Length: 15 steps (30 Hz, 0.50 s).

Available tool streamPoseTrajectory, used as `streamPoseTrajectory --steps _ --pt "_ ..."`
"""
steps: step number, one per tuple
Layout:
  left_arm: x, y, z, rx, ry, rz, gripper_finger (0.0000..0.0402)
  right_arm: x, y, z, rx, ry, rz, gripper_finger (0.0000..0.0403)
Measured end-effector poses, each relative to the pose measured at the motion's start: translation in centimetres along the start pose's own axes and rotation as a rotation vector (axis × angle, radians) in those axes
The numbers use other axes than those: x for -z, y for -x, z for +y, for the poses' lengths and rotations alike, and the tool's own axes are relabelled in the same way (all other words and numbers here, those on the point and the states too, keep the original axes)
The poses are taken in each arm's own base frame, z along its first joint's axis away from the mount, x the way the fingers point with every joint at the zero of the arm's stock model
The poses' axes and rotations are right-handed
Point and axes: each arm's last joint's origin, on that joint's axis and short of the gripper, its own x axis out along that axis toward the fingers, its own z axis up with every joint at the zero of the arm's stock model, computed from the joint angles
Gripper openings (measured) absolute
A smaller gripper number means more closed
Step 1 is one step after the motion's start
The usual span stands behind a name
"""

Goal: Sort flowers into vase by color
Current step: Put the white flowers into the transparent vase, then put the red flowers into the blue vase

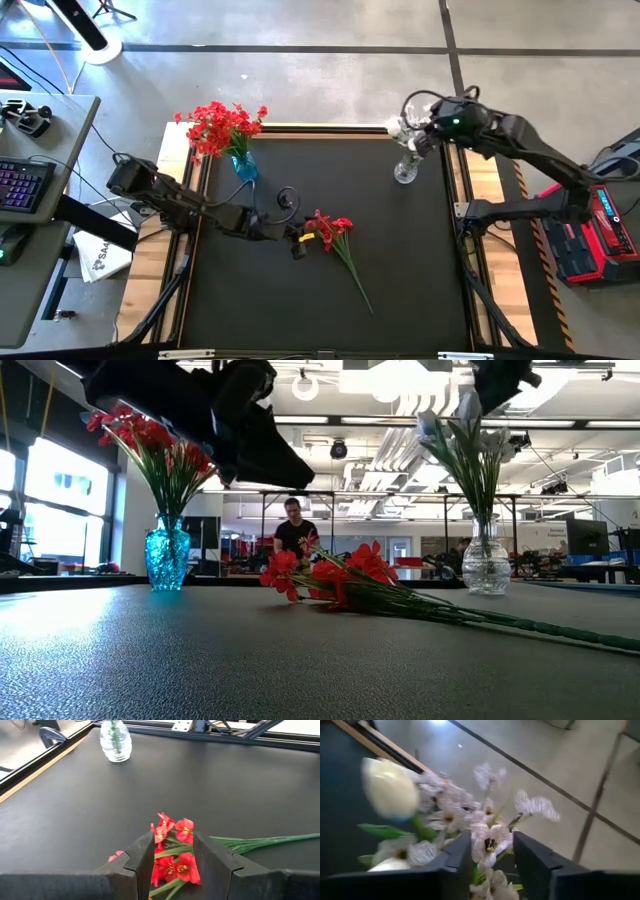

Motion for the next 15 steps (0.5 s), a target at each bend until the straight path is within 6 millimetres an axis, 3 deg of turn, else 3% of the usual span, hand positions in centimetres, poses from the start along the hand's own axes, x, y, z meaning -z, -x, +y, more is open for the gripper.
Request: streamPoseTrajectory --steps 4,8,11,15 --pt "0.1 0.3 -0.7 0.022 -0.011 -0.001 0.0124 -0.6 2.5 -0.4 -0.120 -0.021 -0.066 0.0174" --pt "0.3 0.8 -1.4 0.047 -0.029 -0.002 0.0124 -0.7 4.9 0.6 -0.333 -0.030 -0.161 0.0200" --pt "0.3 1.6 -2.2 0.078 -0.073 0.001 0.0124 0.4 5.7 3.0 -0.517 0.022 -0.170 0.0199" --pt "0.9 3.2 -3.2 0.118 -0.136 0.054 0.0124 4.0 5.3 7.6 -0.662 0.132 -0.123 0.0191"
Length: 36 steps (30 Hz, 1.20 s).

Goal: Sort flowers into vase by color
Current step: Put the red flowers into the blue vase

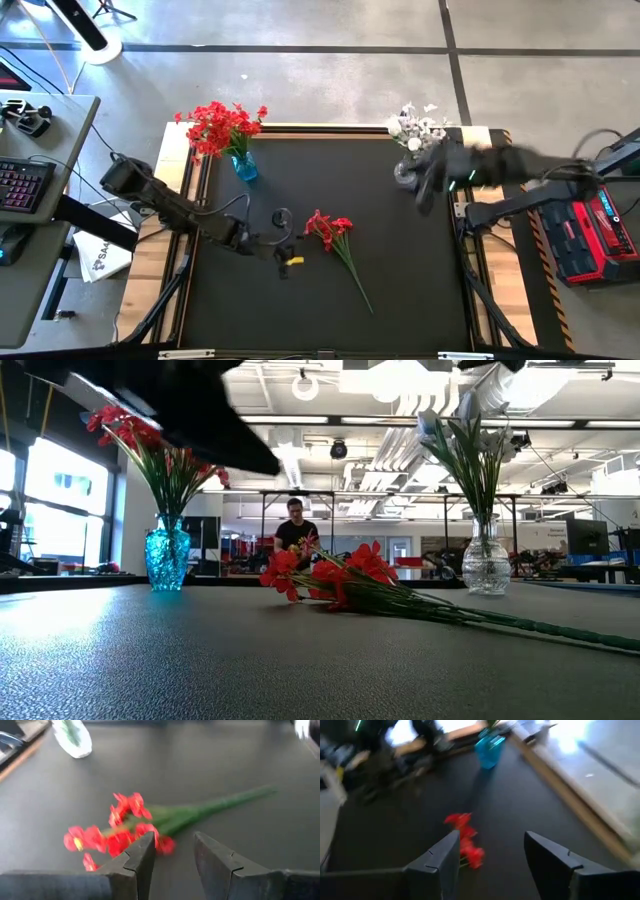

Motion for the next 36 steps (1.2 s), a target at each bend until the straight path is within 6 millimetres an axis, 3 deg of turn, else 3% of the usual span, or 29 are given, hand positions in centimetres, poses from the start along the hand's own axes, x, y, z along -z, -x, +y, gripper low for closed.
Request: streamPoseTrajectory --steps 9,15,20,24,29,33,36 --pt "0.2 3.3 -1.2 -0.003 0.014 0.041 0.0124 9.2 -6.2 7.7 -0.320 0.018 0.097 0.0184" --pt "-0.4 4.7 -1.6 -0.015 0.025 -0.014 0.0124 14.0 -10.0 10.5 -0.445 0.052 0.124 0.0184" --pt "-0.8 4.5 -1.4 -0.088 0.034 -0.064 0.0124 13.6 -13.3 10.1 -0.314 -0.016 0.138 0.0195" --pt "-1.0 3.5 -0.9 -0.156 0.087 -0.108 0.0124 12.2 -16.0 10.1 -0.292 -0.032 0.177 0.0235" --pt "-0.9 1.7 -0.8 -0.181 0.111 -0.130 0.0124 12.3 -20.3 9.6 -0.111 -0.109 0.352 0.0279" --pt "-0.5 0.3 -0.9 -0.190 0.080 -0.141 0.0124 12.7 -22.9 9.4 0.049 -0.135 0.520 0.0280" --pt "-0.3 -0.4 -0.9 -0.186 0.079 -0.150 0.0124 12.8 -24.6 10.3 0.030 -0.089 0.564 0.0266"
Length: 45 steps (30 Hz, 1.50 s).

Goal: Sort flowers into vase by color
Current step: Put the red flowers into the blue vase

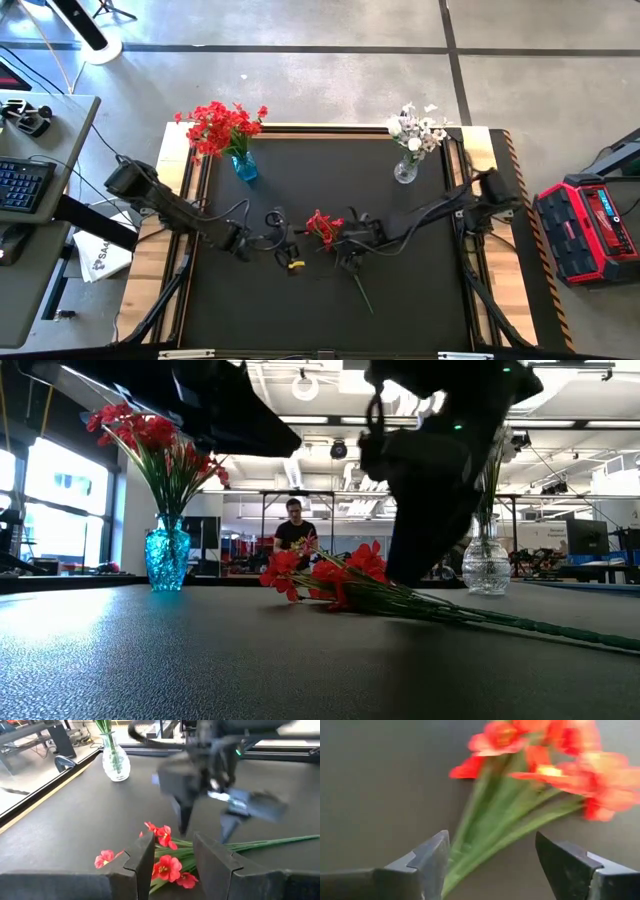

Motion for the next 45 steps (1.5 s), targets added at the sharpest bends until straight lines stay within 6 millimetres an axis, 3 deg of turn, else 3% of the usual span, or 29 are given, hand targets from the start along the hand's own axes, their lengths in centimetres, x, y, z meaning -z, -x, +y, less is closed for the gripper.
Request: streamPoseTrajectory --steps 5,8,15,17,24,29,33,38,45 --pt "-0.1 -0.1 0.1 -0.003 0.000 -0.005 0.0124 -0.5 -2.4 0.7 -0.011 0.046 0.077 0.0224" --pt "-0.3 0.0 0.1 -0.001 -0.014 -0.019 0.0124 -0.6 -2.9 0.5 -0.011 0.067 0.090 0.0182" --pt "-0.5 0.0 0.1 -0.004 -0.018 -0.031 0.0124 -0.6 -1.3 -0.1 0.083 0.145 0.063 0.0033" --pt "-0.4 0.0 0.1 -0.005 -0.019 -0.030 0.0124 -0.5 -0.4 -0.4 0.140 0.165 0.027 0.0009" --pt "0.2 1.1 -1.2 0.081 -0.093 0.004 0.0124 3.1 1.5 -3.6 0.046 0.080 -0.128 0.0006" --pt "1.2 2.8 -2.8 0.183 -0.194 0.042 0.0124 5.1 3.4 -5.4 -0.171 0.026 -0.476 0.0007" --pt "1.5 3.1 -3.2 0.244 -0.176 0.073 0.0123 6.0 5.6 -5.9 -0.337 0.082 -0.786 0.0002" --pt "0.8 1.6 -2.5 0.352 -0.155 0.052 0.0101 6.3 8.7 -5.8 -0.446 0.195 -1.120 0.0002" --pt "-2.1 -2.7 -0.1 0.506 -0.189 -0.312 0.0086 6.4 10.7 -4.8 -0.576 0.364 -1.313 0.0001"
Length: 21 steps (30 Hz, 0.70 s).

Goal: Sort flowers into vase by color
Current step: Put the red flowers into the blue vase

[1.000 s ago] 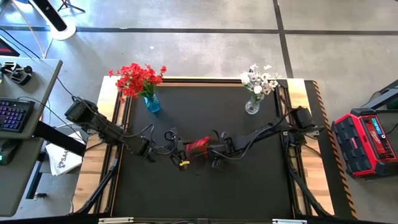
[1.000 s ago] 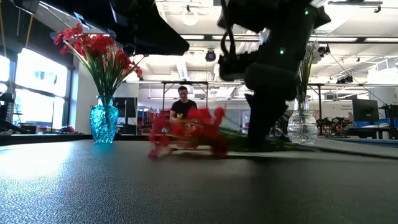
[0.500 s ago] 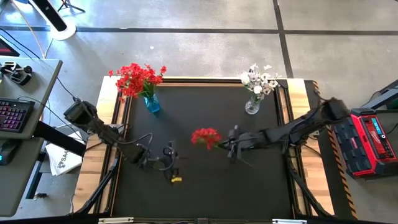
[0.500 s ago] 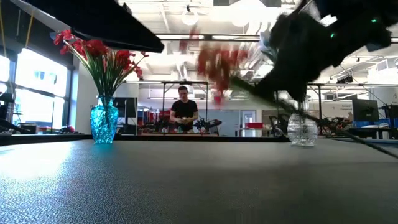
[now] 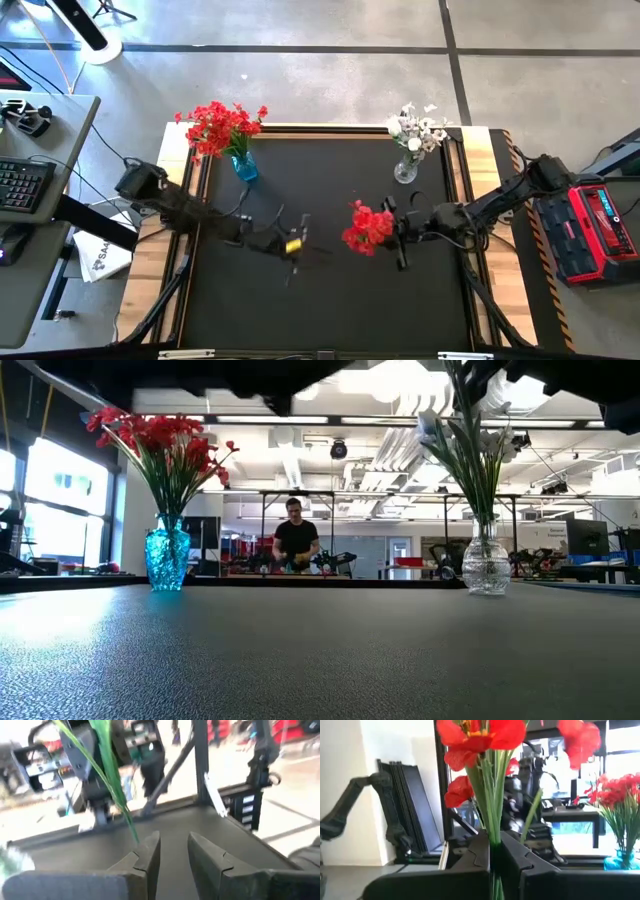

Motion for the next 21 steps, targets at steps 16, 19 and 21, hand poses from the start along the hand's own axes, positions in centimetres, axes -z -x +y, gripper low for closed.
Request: streamPoseTrajectory --steps 16,19,21 --pt "-0.4 -6.2 5.0 0.070 0.027 -0.176 0.0227 -0.7 0.0 0.2 -0.005 0.065 -0.068 0.0000" --pt "-0.8 -7.3 5.5 0.065 0.028 -0.159 0.0227 -0.6 0.0 0.2 -0.004 0.066 -0.066 0.0000" --pt "-1.1 -8.1 5.7 0.070 0.029 -0.139 0.0225 -0.6 0.0 0.2 -0.004 0.066 -0.066 0.0000"
